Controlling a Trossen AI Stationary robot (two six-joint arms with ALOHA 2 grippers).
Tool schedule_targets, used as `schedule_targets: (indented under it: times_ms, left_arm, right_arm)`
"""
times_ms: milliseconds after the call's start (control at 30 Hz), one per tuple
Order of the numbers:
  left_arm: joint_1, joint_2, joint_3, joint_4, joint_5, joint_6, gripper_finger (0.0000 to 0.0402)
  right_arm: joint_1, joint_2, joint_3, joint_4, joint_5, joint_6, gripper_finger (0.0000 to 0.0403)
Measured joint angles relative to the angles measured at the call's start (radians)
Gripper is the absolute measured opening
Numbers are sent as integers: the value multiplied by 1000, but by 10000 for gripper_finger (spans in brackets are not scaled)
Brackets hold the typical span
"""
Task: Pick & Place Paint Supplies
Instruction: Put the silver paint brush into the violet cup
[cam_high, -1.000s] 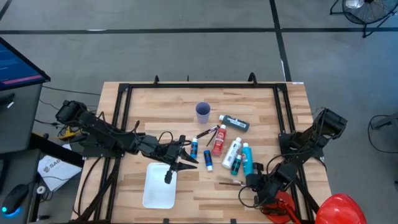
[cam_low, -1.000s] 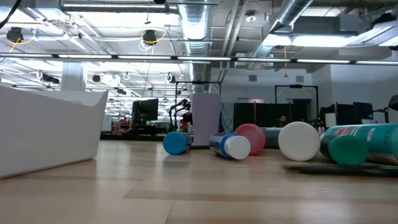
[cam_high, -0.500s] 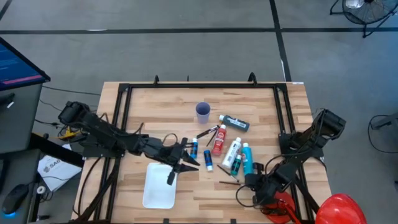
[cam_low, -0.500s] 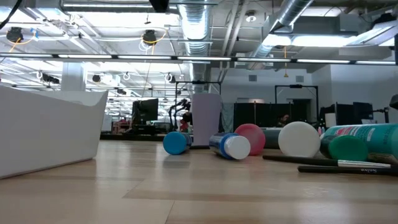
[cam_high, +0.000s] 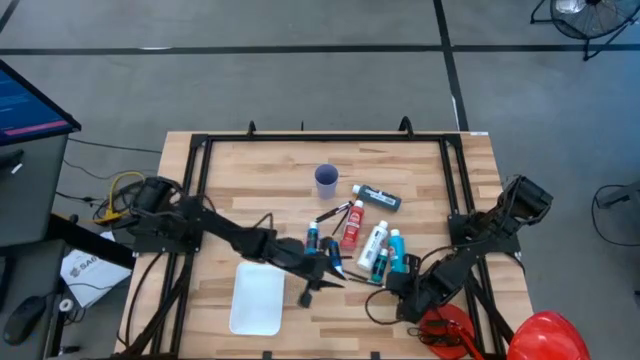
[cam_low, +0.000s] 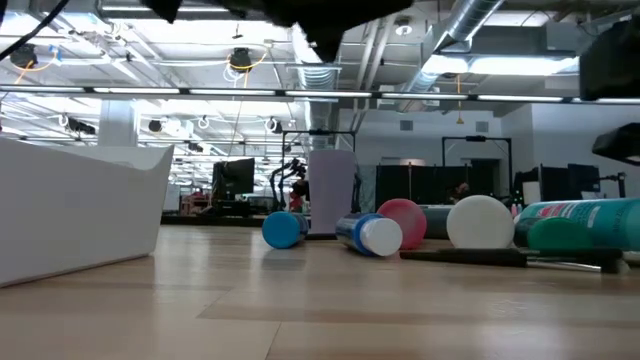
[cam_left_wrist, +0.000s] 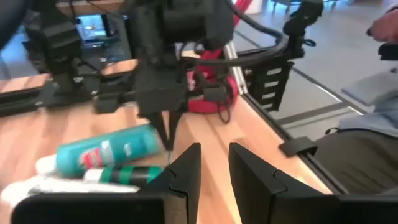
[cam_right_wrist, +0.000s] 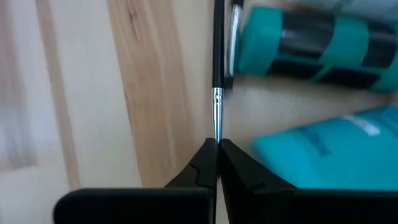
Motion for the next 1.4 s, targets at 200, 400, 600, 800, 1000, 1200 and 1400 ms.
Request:
schedule_targets:
  times_ms: [200,400,600,800,1000,1200,1400]
  left_arm:
    - [-10,72,96,-154,12,-23,76]
    - [-9,103,114,-174,-34,-5,79]
    - [-30,100,114,-186,-114,32,117]
    - [-33,103,114,-186,-154,31,169]
    - [-29,103,111,-244,-232,1,183]
    - [-8,104,111,-293,-238,-71,177]
    - [-8,104,111,-296,-260,-71,170]
  right_arm:
    - [-13,-2,71,-22,0,-8,0]
    - [-34,-3,166,-123,1,-31,0]
    - [-56,-3,216,-155,6,-71,0]
    - [-83,-4,232,-165,6,-83,0]
    - [-121,-4,276,-195,3,-79,0]
    - [-157,-5,339,-289,0,-77,0]
    - [-181,-5,362,-327,-11,-86,0]
